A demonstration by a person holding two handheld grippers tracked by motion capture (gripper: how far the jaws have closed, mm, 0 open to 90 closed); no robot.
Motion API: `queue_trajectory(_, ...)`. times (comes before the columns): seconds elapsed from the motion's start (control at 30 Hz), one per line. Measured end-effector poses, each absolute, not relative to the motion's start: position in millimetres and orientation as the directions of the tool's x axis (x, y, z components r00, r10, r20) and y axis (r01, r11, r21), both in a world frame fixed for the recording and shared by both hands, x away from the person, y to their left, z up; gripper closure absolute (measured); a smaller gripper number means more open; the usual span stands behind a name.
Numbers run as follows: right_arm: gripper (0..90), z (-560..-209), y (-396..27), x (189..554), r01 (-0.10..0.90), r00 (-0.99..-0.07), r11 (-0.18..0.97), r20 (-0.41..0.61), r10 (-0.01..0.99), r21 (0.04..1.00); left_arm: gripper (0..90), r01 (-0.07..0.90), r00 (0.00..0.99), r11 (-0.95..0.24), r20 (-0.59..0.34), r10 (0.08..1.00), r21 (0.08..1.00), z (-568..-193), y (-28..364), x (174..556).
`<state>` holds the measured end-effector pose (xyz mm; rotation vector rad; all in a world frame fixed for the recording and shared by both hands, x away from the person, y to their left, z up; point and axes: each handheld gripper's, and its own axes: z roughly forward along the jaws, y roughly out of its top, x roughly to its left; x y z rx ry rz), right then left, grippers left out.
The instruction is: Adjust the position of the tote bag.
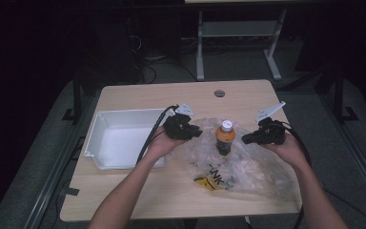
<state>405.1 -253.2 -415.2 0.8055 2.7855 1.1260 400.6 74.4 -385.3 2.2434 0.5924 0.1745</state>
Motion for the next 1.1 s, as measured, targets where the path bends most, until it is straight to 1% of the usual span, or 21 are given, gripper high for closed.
queue_trajectory(0.03, 89.3, -416.3, -254.3, 404.8, 0.455, -0.865, 0.607, 0.162, 0.475, 0.651, 83.9, 0.352, 0.884, -0.587, -0.054, 0.464, 0.729, -385.3, 73.1, 399.4)
queue_trajectory(0.07, 89.5, -417.1, -254.8, 404.6, 0.455, -0.867, 0.605, 0.168, 0.470, 0.653, 86.8, 0.354, 0.881, -0.582, -0.053, 0.470, 0.732, -386.3, 70.0, 396.4)
queue_trajectory(0.1, 89.6, -417.6, -255.6, 403.5, 0.463, -0.864, 0.601, 0.179, 0.471, 0.652, 87.9, 0.361, 0.878, -0.574, -0.061, 0.475, 0.735, -387.1, 67.8, 394.3)
queue_trajectory(0.17, 89.6, -418.6, -257.2, 402.5, 0.461, -0.864, 0.598, 0.180, 0.470, 0.656, 89.1, 0.341, 0.879, -0.592, -0.025, 0.476, 0.730, -389.1, 63.6, 389.1)
queue_trajectory(0.23, 89.5, -418.7, -259.0, 400.3, 0.463, -0.864, 0.585, 0.191, 0.466, 0.666, 89.5, 0.350, 0.870, -0.584, -0.023, 0.492, 0.733, -392.4, 60.5, 383.6)
queue_trajectory(0.27, 87.2, -418.1, -259.5, 399.4, 0.466, -0.863, 0.581, 0.198, 0.466, 0.667, 89.6, 0.353, 0.866, -0.576, -0.023, 0.500, 0.737, -394.0, 59.6, 381.1)
queue_trajectory(0.33, 66.8, -416.4, -260.7, 398.9, 0.472, -0.858, 0.555, 0.210, 0.470, 0.685, 89.6, 0.364, 0.859, -0.566, -0.033, 0.511, 0.740, -397.8, 56.7, 376.1)
queue_trajectory(0.37, 60.4, -415.4, -260.9, 399.2, 0.481, -0.853, 0.539, 0.227, 0.471, 0.692, 89.6, 0.365, 0.855, -0.559, -0.031, 0.517, 0.744, -400.1, 54.8, 373.5)
queue_trajectory(0.4, 57.9, -414.5, -260.8, 399.2, 0.479, -0.855, 0.527, 0.238, 0.461, 0.702, 89.6, 0.365, 0.854, -0.556, -0.030, 0.520, 0.747, -402.0, 53.5, 371.2)
queue_trajectory(0.47, 53.0, -412.9, -259.2, 398.2, 0.468, -0.858, 0.520, 0.228, 0.460, 0.714, 89.6, 0.368, 0.850, -0.544, -0.034, 0.526, 0.754, -405.9, 51.6, 367.8)
queue_trajectory(0.53, 52.7, -413.0, -255.5, 398.0, 0.455, -0.855, 0.539, 0.179, 0.486, 0.709, 89.5, 0.376, 0.842, -0.529, -0.043, 0.537, 0.761, -410.4, 50.5, 365.4)
queue_trajectory(0.7, 57.7, -419.8, -248.6, 401.8, 0.460, -0.839, 0.556, 0.135, 0.527, 0.692, 89.6, 0.390, 0.827, -0.510, -0.048, 0.560, 0.767, -421.9, 48.4, 360.5)
queue_trajectory(0.83, 70.4, -428.2, -242.8, 404.8, 0.475, -0.835, 0.571, 0.139, 0.532, 0.669, 89.6, 0.403, 0.811, -0.489, -0.055, 0.582, 0.774, -434.0, 46.2, 355.6)
queue_trajectory(0.9, 79.0, -432.2, -239.6, 405.2, 0.485, -0.835, 0.584, 0.146, 0.531, 0.651, 89.6, 0.401, 0.807, -0.492, -0.043, 0.589, 0.773, -441.0, 44.4, 352.3)
queue_trajectory(0.97, 85.6, -437.2, -236.7, 405.9, 0.487, -0.839, 0.602, 0.147, 0.524, 0.633, 89.6, 0.402, 0.804, -0.493, -0.039, 0.594, 0.772, -446.2, 44.0, 350.0)
queue_trajectory(1.03, 88.6, -440.2, -235.8, 405.9, 0.500, -0.835, 0.598, 0.165, 0.525, 0.627, 89.6, 0.402, 0.797, -0.494, -0.029, 0.603, 0.771, -450.3, 44.8, 348.4)
queue_trajectory(1.1, 89.4, -442.9, -235.9, 406.4, 0.501, -0.835, 0.598, 0.168, 0.524, 0.625, 89.6, 0.413, 0.792, -0.487, -0.039, 0.610, 0.769, -454.1, 45.1, 347.1)
